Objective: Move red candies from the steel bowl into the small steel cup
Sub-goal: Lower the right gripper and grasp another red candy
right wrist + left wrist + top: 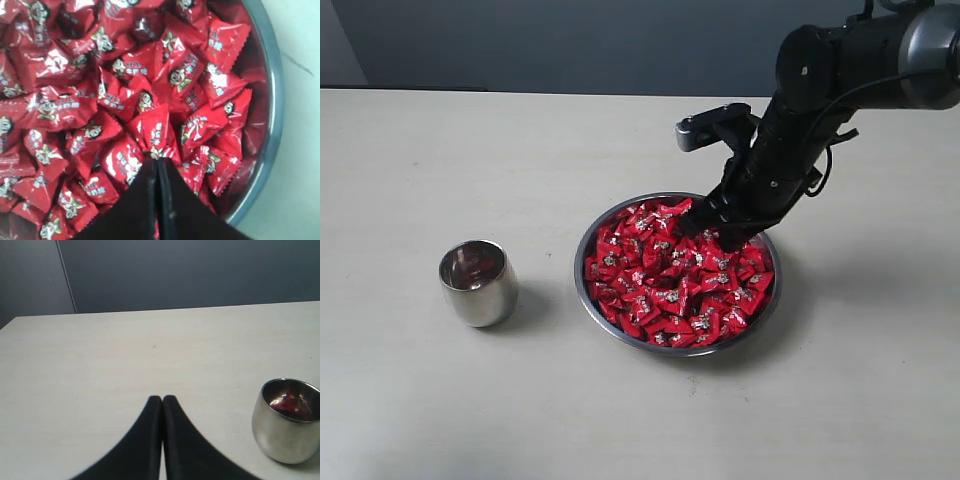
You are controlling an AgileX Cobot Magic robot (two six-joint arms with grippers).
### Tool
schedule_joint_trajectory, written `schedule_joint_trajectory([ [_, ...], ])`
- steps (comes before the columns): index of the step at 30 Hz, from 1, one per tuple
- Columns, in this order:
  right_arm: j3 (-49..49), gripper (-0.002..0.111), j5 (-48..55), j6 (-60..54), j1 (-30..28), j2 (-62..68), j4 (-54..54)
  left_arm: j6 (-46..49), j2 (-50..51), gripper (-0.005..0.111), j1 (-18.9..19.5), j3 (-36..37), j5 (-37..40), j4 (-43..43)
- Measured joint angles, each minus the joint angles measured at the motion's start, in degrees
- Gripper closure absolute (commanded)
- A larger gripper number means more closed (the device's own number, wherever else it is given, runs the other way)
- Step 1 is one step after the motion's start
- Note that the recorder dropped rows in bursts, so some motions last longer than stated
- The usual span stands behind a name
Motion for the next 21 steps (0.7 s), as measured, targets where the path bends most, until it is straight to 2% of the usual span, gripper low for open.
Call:
schedule_joint_trajectory([
  [3,0.0,0.1,-0.4,-0.3,0.0,0.0,1.0,0.0,0.0,0.106,0.0,0.0,0.0,0.0],
  [8,0.0,0.07,-0.4,-0.5,0.0,0.0,2.1,0.0,0.0,0.106,0.0,0.0,0.0,0.0],
  [21,-0.5,0.069,-1.7,-0.3,0.0,1.0,3.0,0.0,0.0,0.106,0.0,0.0,0.0,0.0],
])
